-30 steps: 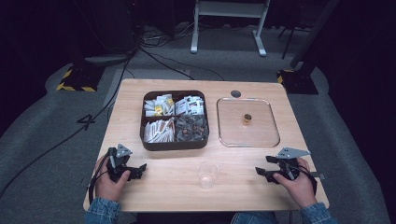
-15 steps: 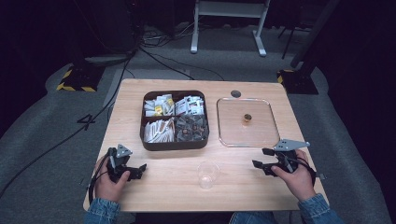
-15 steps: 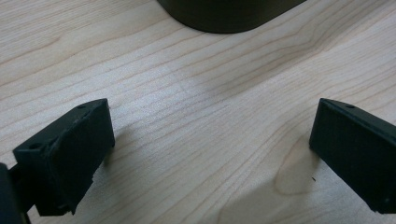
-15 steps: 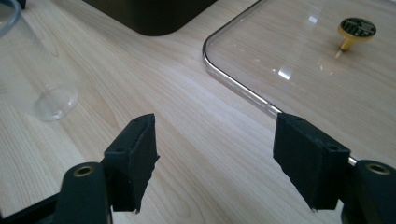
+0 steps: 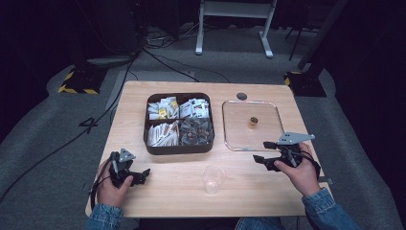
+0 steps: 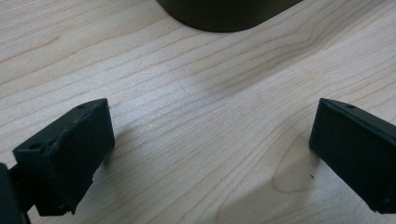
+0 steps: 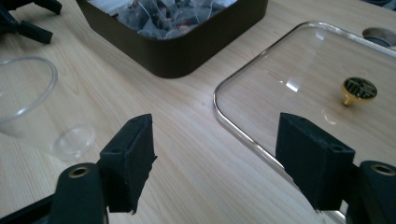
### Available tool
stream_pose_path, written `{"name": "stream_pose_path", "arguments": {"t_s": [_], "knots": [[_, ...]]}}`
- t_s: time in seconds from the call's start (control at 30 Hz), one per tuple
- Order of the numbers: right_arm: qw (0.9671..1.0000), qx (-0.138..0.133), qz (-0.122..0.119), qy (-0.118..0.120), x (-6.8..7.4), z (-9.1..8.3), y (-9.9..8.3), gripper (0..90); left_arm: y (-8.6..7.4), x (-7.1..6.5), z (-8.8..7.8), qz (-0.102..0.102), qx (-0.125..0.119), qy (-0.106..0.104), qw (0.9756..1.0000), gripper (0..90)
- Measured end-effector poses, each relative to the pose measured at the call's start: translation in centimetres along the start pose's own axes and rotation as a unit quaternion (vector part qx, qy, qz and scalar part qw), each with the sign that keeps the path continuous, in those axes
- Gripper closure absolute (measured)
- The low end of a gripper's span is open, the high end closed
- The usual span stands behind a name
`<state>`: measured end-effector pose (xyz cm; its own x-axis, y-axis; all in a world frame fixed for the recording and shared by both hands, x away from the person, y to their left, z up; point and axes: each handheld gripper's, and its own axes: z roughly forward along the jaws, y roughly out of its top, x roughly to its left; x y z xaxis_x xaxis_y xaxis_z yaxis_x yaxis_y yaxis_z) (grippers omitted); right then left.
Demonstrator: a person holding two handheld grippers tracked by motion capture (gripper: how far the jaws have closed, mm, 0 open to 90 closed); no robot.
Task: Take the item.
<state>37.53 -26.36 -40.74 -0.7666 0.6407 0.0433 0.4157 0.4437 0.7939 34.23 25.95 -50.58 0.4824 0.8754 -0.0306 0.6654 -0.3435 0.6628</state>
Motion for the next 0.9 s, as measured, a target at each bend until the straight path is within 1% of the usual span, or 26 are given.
{"name": "stream_pose_path", "arguments": {"t_s": [0.03,0.1,0.13,0.17,0.23,0.27,0.33,0.4,0.43,0.73,0.9], "knots": [[1.0,-0.005,-0.001,0.003,0.0,0.2,0.5,27.8,0.0,0.0,0.0,0.001,0.0,0.0,1.0,0.4],[1.0,-0.007,-0.002,0.005,0.0,0.4,0.7,27.8,0.0,0.0,0.0,0.001,-0.001,-0.001,1.0,0.4],[0.9999,-0.008,-0.004,0.009,0.1,0.7,1.3,27.7,0.0,0.1,0.0,0.002,-0.001,-0.001,1.0,0.4],[0.9999,-0.008,-0.004,0.009,0.1,0.7,1.3,27.7,0.0,0.1,0.0,0.002,-0.001,-0.001,1.0,0.4],[0.9998,-0.009,-0.011,0.013,0.2,1.2,2.1,27.5,0.1,0.1,0.0,0.003,-0.001,-0.001,1.0,0.4],[0.9998,-0.009,-0.011,0.013,0.2,1.2,2.1,27.5,0.1,0.1,0.0,0.003,-0.001,-0.001,1.0,0.4],[0.9997,-0.011,-0.016,0.017,0.2,1.7,2.9,26.7,0.1,0.1,0.1,0.003,-0.001,-0.001,1.0,0.4],[0.9996,-0.013,-0.019,0.018,0.3,1.9,3.2,26.3,0.1,0.1,0.1,0.002,-0.001,-0.001,1.0,0.4],[0.9994,-0.015,-0.026,0.02,0.3,2.3,3.8,25.0,0.1,0.1,0.1,0.002,-0.002,-0.001,1.0,0.4],[0.9989,-0.018,-0.031,0.029,0.5,3.6,5.2,23.5,0.1,0.1,0.1,0.002,-0.001,-0.001,1.0,0.4],[0.9984,-0.017,-0.037,0.039,0.8,4.7,6.4,23.2,0.1,0.1,0.1,0.003,-0.001,-0.001,1.0,0.4]]}}
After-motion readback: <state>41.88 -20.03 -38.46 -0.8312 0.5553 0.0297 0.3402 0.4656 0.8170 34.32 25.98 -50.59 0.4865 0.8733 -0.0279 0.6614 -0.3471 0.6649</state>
